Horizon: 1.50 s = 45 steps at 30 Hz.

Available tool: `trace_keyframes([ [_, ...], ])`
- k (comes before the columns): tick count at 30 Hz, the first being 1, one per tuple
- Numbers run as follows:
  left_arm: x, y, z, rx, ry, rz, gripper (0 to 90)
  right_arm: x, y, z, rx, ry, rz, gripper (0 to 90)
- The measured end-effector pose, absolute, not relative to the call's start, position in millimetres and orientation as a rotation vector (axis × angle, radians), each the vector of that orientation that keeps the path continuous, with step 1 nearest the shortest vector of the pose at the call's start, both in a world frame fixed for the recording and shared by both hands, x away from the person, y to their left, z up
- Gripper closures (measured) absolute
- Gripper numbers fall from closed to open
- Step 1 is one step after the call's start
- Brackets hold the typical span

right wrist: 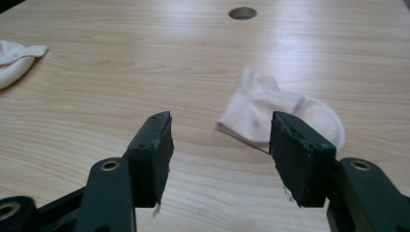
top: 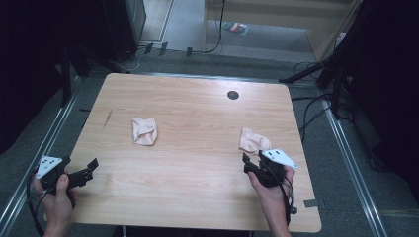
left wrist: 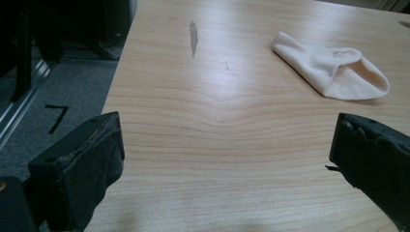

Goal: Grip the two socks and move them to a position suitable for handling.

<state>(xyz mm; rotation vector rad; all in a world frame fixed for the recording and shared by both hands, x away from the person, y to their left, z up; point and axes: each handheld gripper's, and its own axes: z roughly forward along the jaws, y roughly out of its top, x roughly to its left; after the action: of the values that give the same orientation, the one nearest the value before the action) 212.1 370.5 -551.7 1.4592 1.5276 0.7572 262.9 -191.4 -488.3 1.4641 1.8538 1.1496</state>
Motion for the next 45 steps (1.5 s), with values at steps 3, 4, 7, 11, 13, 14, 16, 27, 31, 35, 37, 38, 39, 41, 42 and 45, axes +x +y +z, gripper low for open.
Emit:
trace_keyframes([
  [3,212,371,-552,1.461,1.529,0.752,0.0,269,-178,-486,1.441,1.882,1.151,44.7],
  [4,212,371,-552,1.46,1.53,0.755,0.0,272,-168,-485,1.427,1.895,1.144,45.4],
  [7,213,370,-551,1.467,1.533,0.758,0.0,278,-156,-485,1.406,1.92,1.153,46.3],
  [11,214,370,-551,1.475,1.542,0.756,0.0,282,-143,-486,1.39,1.941,1.161,46.8],
  [13,215,369,-551,1.483,1.545,0.756,0.0,284,-135,-486,1.38,1.95,1.168,47.2],
  [14,215,369,-551,1.488,1.544,0.754,0.0,285,-132,-486,1.372,1.957,1.172,47.4],
  [16,217,367,-549,1.49,1.541,0.752,0.0,287,-125,-486,1.365,1.97,1.185,47.6],
  [27,264,311,-525,1.569,1.43,0.572,4.1,292,-119,-482,1.381,1.985,1.206,47.3],
  [31,285,296,-525,1.592,1.45,0.548,14.8,292,-121,-482,1.378,1.993,1.196,47.2],
  [35,300,286,-524,1.611,1.479,0.538,29.5,291,-122,-481,1.383,1.99,1.201,47.2],
  [37,304,284,-523,1.614,1.482,0.526,32.6,290,-123,-482,1.382,1.99,1.203,47.1],
  [38,307,283,-523,1.617,1.483,0.513,35.2,290,-123,-482,1.378,1.993,1.203,47.1],
  [39,315,281,-523,1.615,1.501,0.493,38.1,289,-123,-483,1.369,2.001,1.197,47.0],
  [41,319,279,-523,1.609,1.519,0.486,42.6,288,-124,-484,1.367,2.002,1.193,47.0],
  [42,323,279,-524,1.607,1.547,0.477,42.6,288,-124,-484,1.367,2.002,1.193,47.0],
  [45,333,275,-527,1.593,1.587,0.434,49.9,286,-126,-485,1.373,2.008,1.192,47.0],
])
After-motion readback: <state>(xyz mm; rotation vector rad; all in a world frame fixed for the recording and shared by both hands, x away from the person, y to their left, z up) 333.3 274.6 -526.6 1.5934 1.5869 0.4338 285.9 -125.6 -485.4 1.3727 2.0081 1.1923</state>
